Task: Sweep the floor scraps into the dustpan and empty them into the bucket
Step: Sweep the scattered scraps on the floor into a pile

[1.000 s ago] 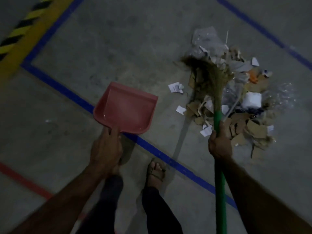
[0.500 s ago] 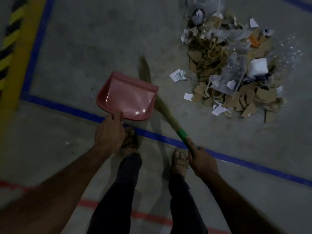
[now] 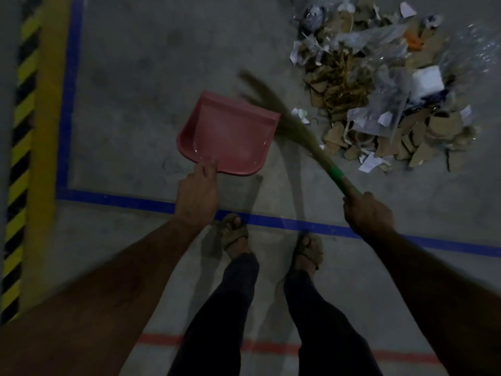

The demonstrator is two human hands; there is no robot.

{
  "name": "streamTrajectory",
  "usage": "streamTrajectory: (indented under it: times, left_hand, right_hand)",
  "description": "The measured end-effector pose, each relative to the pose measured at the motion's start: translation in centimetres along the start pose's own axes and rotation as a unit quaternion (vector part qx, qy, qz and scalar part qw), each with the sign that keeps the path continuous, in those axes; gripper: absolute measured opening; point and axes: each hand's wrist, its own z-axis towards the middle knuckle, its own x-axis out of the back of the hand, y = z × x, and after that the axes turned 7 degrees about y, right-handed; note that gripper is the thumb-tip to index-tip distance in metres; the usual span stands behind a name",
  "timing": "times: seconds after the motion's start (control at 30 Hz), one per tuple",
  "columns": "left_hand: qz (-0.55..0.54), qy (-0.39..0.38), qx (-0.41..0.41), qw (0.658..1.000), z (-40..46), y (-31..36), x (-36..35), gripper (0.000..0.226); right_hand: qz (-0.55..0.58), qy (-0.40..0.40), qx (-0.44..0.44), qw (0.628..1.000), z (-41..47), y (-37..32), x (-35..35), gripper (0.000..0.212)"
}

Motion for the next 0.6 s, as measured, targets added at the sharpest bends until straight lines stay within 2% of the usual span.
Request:
streamTrajectory:
  times: [0.1,0.17,0.3,0.4,0.5,0.6]
  left_hand:
    - [0.017,-0.003,-0.014,1.000,1.2,0.3,0.0,0.044]
    - [0.036,-0.017,-0.020,0.999,1.6,0.2,0.1,0.045]
    - [0.028,-0.019,-0.022,0.999,1.9,-0.1,0.5,0.040]
    - [0.021,-0.005,-0.007,1.000,2.5,-0.3,1.0,0.040]
    - [0.037,-0.005,-0.012,0.999,3.1,0.1,1.0,0.039]
    - [0.046,0.000,-0.025,0.999,4.1,1.2,1.3,0.036]
  right_hand:
    - [0.060,0.030,-0.003,0.998,-1.6,0.5,-1.7,0.059]
    - [0.070,0.027,-0.001,0.997,-2.7,1.3,-2.2,0.061]
    - [0.019,-0.043,0.009,0.999,-3.7,4.9,-2.6,0.059]
    - [-0.028,-0.072,-0.033,0.996,-2.8,7.6,-2.1,0.057]
    - [0.016,-0.043,-0.087,0.995,-1.2,9.5,-1.5,0.057]
    - [0.067,0.006,-0.102,0.992,-0.8,11.0,-1.2,0.061]
